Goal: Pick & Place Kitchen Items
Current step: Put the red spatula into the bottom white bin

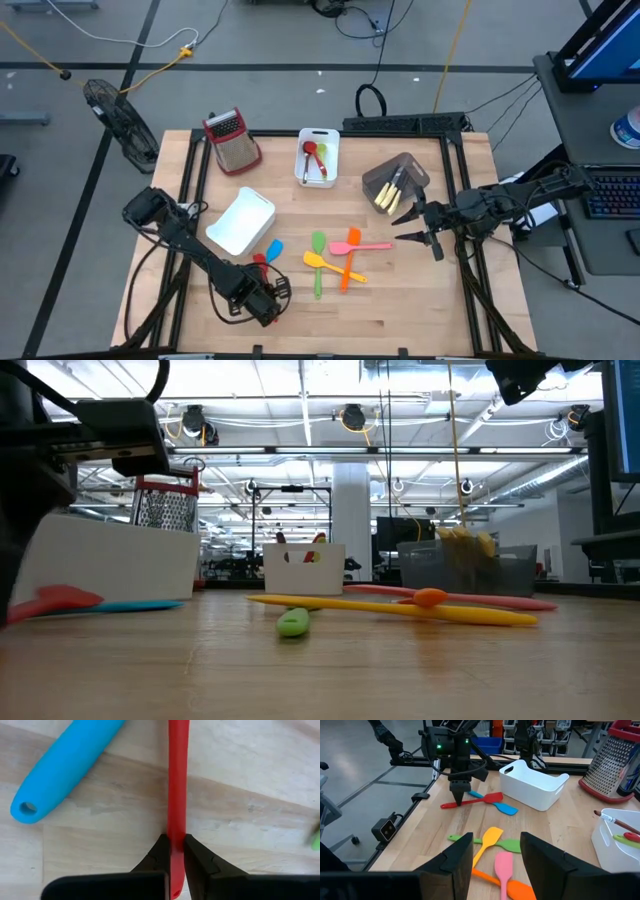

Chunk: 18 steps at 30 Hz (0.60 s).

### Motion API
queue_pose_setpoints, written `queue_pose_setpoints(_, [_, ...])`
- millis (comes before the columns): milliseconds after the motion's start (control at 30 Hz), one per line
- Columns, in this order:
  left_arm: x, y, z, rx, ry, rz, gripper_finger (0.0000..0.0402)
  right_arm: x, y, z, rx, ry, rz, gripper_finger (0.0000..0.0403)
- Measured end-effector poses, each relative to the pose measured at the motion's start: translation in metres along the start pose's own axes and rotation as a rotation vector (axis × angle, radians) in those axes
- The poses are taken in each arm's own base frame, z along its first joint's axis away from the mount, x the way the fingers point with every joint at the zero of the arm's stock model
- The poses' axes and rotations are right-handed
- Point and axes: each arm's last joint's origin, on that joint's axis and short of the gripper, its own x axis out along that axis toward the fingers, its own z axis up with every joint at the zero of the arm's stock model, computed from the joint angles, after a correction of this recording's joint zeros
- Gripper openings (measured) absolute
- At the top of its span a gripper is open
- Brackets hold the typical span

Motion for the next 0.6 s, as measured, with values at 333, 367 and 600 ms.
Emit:
queue_pose_setpoints(333, [-0.016, 0.002, 0.012, 0.012, -0.105, -0.03, 0.0002, 0.0, 0.0, -0.001, -0.001, 0.006, 0.0, 0.0155])
queue_pose_setpoints(367, [-0.016, 0.002, 0.012, 0.012, -0.104, -0.026, 0.0004, 0.0, 0.0, -0.001, -0.001, 0.007, -0.001, 0.0155])
queue_pose_setpoints(600, [-0.017, 0.002, 0.011, 0.011, -0.097, -0.023, 0.0002, 0.0, 0.0, -0.001, -0.001, 0.011, -0.001, 0.0155])
